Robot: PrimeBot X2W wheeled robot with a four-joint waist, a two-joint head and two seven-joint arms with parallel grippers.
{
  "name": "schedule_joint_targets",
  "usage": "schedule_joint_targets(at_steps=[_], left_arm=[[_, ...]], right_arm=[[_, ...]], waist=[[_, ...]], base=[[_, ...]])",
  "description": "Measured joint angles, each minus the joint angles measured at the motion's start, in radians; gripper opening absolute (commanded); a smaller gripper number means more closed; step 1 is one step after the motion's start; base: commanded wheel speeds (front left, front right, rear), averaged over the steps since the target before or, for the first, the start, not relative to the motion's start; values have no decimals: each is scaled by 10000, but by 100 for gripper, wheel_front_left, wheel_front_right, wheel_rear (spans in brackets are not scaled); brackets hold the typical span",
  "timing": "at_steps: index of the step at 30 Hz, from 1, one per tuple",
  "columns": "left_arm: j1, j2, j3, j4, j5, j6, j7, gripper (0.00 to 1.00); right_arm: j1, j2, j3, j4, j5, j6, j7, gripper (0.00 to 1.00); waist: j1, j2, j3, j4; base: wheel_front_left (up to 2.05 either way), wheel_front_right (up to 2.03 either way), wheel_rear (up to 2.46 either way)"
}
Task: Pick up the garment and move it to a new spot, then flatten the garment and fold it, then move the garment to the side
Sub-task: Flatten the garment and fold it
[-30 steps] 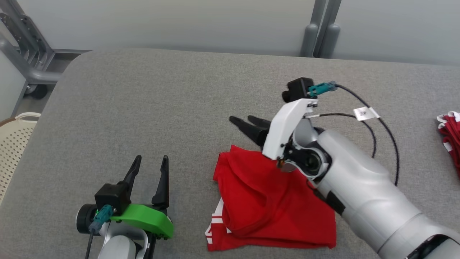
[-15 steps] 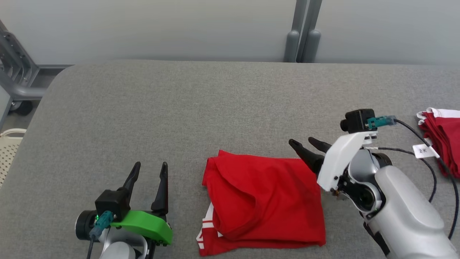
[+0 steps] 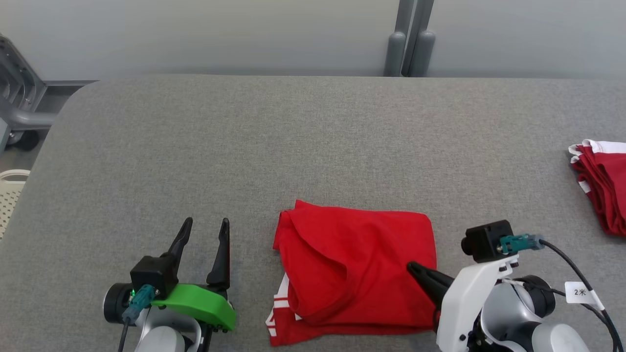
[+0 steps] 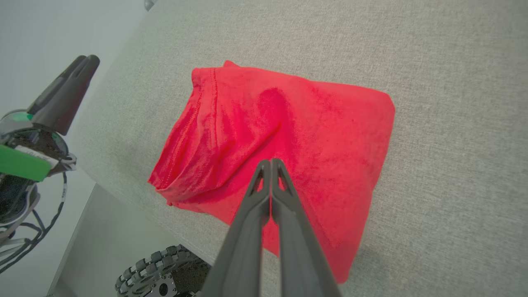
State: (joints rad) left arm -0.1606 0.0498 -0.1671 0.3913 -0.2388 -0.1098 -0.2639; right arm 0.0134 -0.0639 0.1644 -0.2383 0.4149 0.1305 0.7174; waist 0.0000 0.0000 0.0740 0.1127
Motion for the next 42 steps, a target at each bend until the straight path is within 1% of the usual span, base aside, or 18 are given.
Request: schedule_joint_targets(at_steps=[3,7,10,16,28,37,42], left_arm=[[-69,0,-29,12,-4,-6,0,100],[-195,0,-109,25,-40,-19,0,100],[-244,0,-169,27,-67,-35,0,100],[-371,0,-232,23,-121,-29,0,100],[-541,0,-349,40,-196,38,0,100],[-616,0,-470,73,-305,48,0,100],[-624,0,-575,77,-420,88,-2,100]], right_arm=[[229,73,121,-291,-178,0,247,0],[251,115,242,-265,-589,0,272,0],[126,127,385,276,-782,0,75,0],[-501,130,775,1197,-740,0,-487,0],[-2144,138,2169,3570,-857,0,-1041,0],[-3414,138,3033,5122,-462,0,-1392,0],[-4049,146,3361,5902,46,0,-1674,0]], waist=[[0,0,83,11],[0,0,183,99],[0,0,283,227],[0,0,441,455],[0,0,702,741],[-1,0,783,980],[0,0,823,1140]], base=[[0,0,0],[0,0,0],[0,0,0],[0,0,0],[0,0,0],[0,0,0],[0,0,0]])
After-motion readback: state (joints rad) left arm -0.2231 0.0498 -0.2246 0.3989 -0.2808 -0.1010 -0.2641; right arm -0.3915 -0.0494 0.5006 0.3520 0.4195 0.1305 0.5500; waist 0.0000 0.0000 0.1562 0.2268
